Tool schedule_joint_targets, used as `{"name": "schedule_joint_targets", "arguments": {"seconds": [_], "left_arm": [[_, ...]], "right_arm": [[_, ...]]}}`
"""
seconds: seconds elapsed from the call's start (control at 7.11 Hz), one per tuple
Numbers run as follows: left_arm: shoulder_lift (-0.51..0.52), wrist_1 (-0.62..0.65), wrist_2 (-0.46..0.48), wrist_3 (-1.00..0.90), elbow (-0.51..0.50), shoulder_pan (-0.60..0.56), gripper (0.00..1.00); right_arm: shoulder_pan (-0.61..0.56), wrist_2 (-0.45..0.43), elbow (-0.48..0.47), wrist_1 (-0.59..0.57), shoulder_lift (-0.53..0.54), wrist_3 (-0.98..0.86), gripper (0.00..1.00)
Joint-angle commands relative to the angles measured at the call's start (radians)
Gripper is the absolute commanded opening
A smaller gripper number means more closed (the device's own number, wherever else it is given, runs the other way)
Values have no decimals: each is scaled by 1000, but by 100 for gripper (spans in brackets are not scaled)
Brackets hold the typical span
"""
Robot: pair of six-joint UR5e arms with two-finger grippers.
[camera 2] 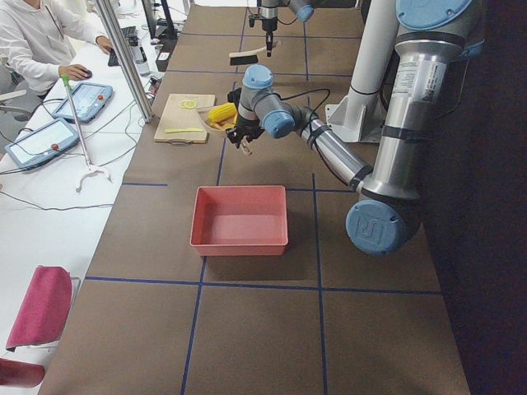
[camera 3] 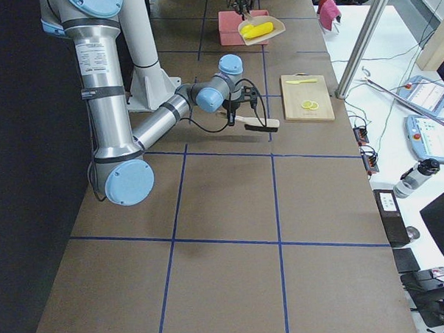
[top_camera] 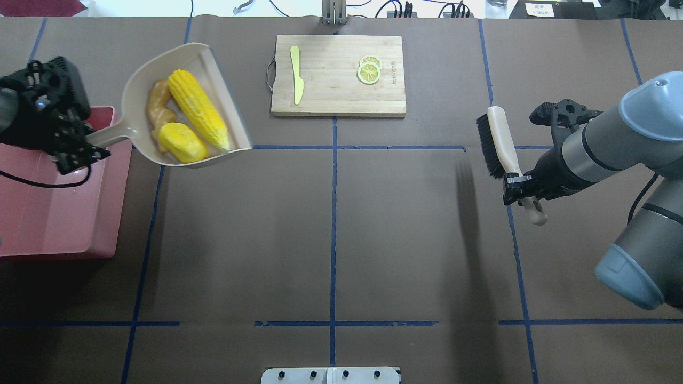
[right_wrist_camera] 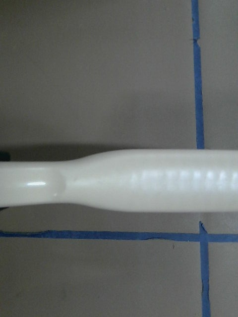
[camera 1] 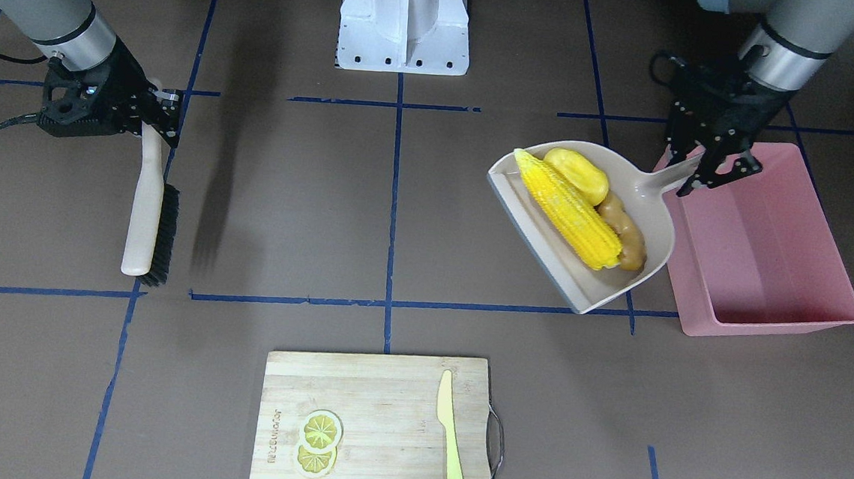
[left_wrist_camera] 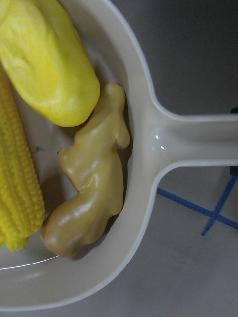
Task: Sweep and dump trash into bin
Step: 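Tilt the dustpan with the left gripper to dump the vegetables into the bin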
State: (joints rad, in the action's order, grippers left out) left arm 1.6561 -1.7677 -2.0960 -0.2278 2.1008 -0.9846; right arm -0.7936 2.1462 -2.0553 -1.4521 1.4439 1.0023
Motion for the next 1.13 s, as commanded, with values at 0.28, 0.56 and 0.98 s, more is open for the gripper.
{"name": "schedule_joint_targets", "arguments": {"seconds": [0.28,0.56,0.98], "left_arm": [[-252,2,-12,-485,1,-227,0],[-318,8,-4,-627,-7,-293,0],[-320,8,36,-780,-87,-387,0]], "right_arm": [[1,-12,7,1,0,-1,0],[1,-14,13,2,0,-1,0],[4,-17,18,2,0,1,0]]}}
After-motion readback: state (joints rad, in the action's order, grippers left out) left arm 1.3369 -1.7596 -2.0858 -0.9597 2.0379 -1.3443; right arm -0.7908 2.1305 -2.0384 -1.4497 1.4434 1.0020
